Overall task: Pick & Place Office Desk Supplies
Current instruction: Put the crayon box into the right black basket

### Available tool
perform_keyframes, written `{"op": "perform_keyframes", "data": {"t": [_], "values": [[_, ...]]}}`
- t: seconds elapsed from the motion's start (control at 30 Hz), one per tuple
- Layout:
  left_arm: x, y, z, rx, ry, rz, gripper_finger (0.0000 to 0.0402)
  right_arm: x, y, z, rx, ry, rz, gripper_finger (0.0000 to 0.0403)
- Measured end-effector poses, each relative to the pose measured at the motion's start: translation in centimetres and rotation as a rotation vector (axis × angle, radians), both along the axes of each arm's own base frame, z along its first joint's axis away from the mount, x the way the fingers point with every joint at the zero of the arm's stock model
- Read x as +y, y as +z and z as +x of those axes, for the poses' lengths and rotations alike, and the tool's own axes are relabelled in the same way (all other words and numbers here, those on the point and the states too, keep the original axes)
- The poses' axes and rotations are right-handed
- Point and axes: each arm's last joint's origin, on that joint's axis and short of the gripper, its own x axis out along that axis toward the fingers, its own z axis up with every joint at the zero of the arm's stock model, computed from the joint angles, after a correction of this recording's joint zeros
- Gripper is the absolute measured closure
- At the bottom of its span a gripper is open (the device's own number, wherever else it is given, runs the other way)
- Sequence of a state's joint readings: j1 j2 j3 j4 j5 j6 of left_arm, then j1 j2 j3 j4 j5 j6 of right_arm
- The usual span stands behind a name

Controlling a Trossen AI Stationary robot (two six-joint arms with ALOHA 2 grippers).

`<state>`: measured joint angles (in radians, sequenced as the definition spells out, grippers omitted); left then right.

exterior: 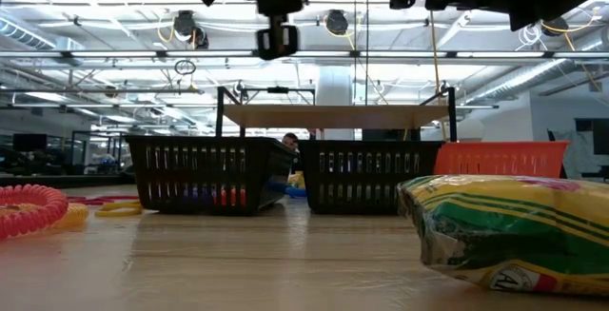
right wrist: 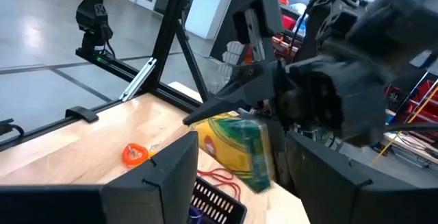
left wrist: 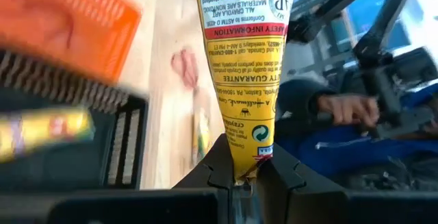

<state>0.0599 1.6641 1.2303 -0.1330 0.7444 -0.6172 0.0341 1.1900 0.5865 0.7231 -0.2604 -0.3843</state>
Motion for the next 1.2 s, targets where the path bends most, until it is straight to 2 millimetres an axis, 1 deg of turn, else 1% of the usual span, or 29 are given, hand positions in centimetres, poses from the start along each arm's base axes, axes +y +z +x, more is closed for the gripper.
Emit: {"op": "perform_keyframes", "data": {"t": [0.4,0.5,0.63,0.83,0.93,1.03,1.2], "values": [[0.4,0.2,0.2,-0.023,0.006,-0.019,0.0371,0.0,0.0,0.0,0.005,0.004,0.005,0.0191],[0.4,0.3,0.3,-0.037,0.007,-0.019,0.0371,0.0,-0.2,0.2,0.007,0.005,0.005,0.0200],[0.4,0.3,0.3,-0.038,0.007,-0.018,0.0371,0.1,-0.4,1.3,0.032,0.006,0.004,0.0236],[0.2,-0.1,0.1,0.001,-0.018,-0.034,0.0371,0.5,-1.3,3.7,0.063,0.066,0.000,0.0320],[0.1,-0.2,0.0,0.008,-0.025,-0.021,0.0371,0.9,-1.0,3.7,0.056,0.082,-0.002,0.0351],[0.1,-0.1,0.0,0.001,-0.018,-0.004,0.0371,1.0,-0.5,3.3,0.057,0.080,0.009,0.0366],[0.2,0.0,0.0,-0.008,-0.009,0.003,0.0371,1.0,0.1,2.7,0.077,0.052,0.024,0.0367]]}}
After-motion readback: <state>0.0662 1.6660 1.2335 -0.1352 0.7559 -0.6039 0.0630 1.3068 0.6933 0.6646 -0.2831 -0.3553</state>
